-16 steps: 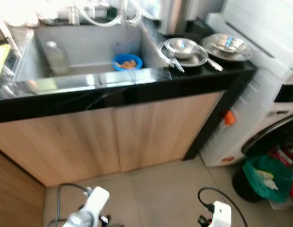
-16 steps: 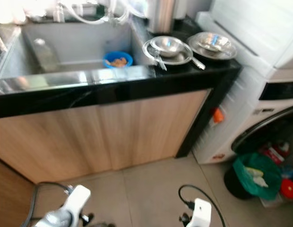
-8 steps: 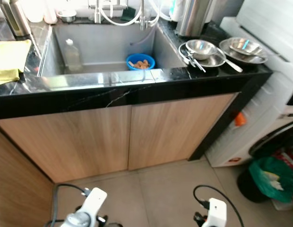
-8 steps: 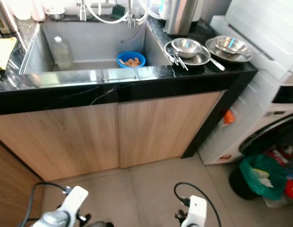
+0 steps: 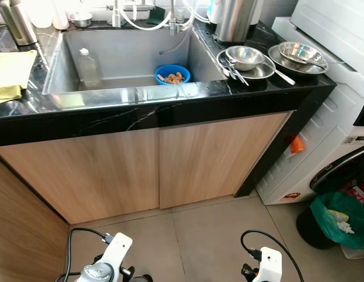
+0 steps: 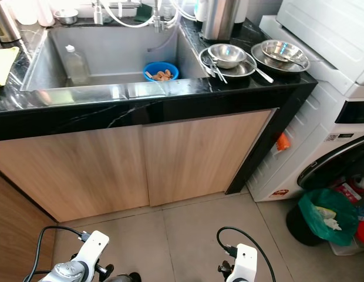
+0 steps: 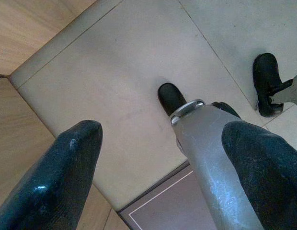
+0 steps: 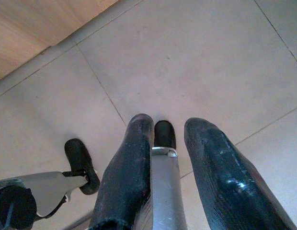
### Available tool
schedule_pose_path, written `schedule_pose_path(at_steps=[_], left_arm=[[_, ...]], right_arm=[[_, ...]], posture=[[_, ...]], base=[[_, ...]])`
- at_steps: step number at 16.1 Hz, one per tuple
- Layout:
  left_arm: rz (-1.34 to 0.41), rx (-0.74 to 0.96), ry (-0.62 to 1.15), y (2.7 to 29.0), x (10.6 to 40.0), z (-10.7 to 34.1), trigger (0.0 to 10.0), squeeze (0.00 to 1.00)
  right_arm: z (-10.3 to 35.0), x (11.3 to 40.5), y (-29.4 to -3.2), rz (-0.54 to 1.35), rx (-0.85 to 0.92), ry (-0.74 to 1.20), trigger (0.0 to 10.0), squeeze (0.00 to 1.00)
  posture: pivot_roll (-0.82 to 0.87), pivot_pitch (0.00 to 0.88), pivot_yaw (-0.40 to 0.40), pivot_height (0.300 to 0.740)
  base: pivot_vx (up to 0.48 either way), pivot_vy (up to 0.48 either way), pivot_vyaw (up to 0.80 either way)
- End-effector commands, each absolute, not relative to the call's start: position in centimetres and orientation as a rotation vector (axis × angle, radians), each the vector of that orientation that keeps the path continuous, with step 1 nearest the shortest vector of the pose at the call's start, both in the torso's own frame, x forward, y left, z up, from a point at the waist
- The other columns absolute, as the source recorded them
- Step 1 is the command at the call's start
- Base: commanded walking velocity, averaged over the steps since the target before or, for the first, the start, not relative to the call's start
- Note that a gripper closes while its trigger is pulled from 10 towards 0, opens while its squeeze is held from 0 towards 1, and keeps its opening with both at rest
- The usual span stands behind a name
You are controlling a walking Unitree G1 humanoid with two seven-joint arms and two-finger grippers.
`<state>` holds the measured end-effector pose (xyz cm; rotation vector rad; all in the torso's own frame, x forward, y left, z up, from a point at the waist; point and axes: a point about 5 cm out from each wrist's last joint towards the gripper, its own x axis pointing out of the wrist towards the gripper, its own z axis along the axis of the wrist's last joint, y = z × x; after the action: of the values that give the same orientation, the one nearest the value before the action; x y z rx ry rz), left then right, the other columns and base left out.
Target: Kitchen organization
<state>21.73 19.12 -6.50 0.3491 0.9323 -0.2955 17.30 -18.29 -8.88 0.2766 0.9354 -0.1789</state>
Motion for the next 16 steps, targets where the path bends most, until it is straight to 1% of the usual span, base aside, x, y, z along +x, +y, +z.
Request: schedule_pose_path(at_steps=[1, 10, 12, 16], left_arm=[[-0.299, 0.343, 0.953, 19.06, 21.25, -6.80, 10.0, 0.00], [-0.299, 0.343, 0.953, 19.06, 21.25, -6.80, 10.0, 0.00], [-0.306, 0.369, 0.962, 19.15, 21.14, -6.87, 10.0, 0.00], [-0.307, 0.369, 0.962, 19.15, 21.13, -6.87, 10.0, 0.00]], right_arm=[[-8.99, 16.94, -18.71, -0.199, 0.279, 0.943, 10.0, 0.00], [-8.99, 16.94, -18.71, -0.199, 0.279, 0.943, 10.0, 0.00], [-8.94, 16.97, -18.68, -0.187, 0.273, 0.926, 10.0, 0.00], [-8.93, 16.98, -18.68, -0.185, 0.271, 0.924, 10.0, 0.00]], posture=[[0.23, 0.121, -0.092, 0.736], [0.23, 0.121, -0.092, 0.736], [0.24, 0.099, -0.092, 0.736], [0.24, 0.099, -0.092, 0.736]], base=[[0.000, 0.000, 0.00], [0.000, 0.000, 0.00], [0.000, 0.000, 0.00], [0.000, 0.000, 0.00]])
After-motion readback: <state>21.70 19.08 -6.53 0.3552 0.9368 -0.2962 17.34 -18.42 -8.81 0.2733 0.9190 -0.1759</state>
